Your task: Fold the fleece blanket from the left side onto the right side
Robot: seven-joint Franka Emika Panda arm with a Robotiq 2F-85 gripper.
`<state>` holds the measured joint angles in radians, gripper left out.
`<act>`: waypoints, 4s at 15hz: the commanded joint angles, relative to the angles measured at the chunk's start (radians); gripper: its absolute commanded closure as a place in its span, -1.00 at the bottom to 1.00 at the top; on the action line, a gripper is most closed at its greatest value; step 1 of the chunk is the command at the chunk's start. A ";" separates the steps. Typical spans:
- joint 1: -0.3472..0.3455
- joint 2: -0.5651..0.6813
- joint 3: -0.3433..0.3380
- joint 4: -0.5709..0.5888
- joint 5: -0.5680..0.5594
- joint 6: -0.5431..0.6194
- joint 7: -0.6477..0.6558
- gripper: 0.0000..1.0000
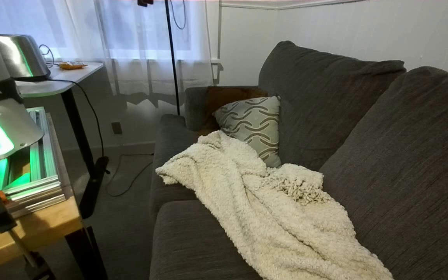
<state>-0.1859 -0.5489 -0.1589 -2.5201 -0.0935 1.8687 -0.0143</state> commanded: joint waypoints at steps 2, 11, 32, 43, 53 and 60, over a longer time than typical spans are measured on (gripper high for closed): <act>0.011 0.189 -0.012 -0.039 -0.006 0.237 -0.029 -1.00; 0.046 0.603 0.019 -0.067 0.137 0.595 0.048 -1.00; 0.105 0.975 0.134 0.116 0.310 0.847 0.060 -1.00; 0.088 1.351 0.174 0.462 0.335 0.968 0.173 -1.00; 0.056 1.578 0.199 0.714 0.338 0.844 0.190 -1.00; 0.072 1.660 0.170 0.820 0.330 0.775 0.211 0.24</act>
<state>-0.1111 1.0720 0.0162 -1.7624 0.2229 2.6793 0.1866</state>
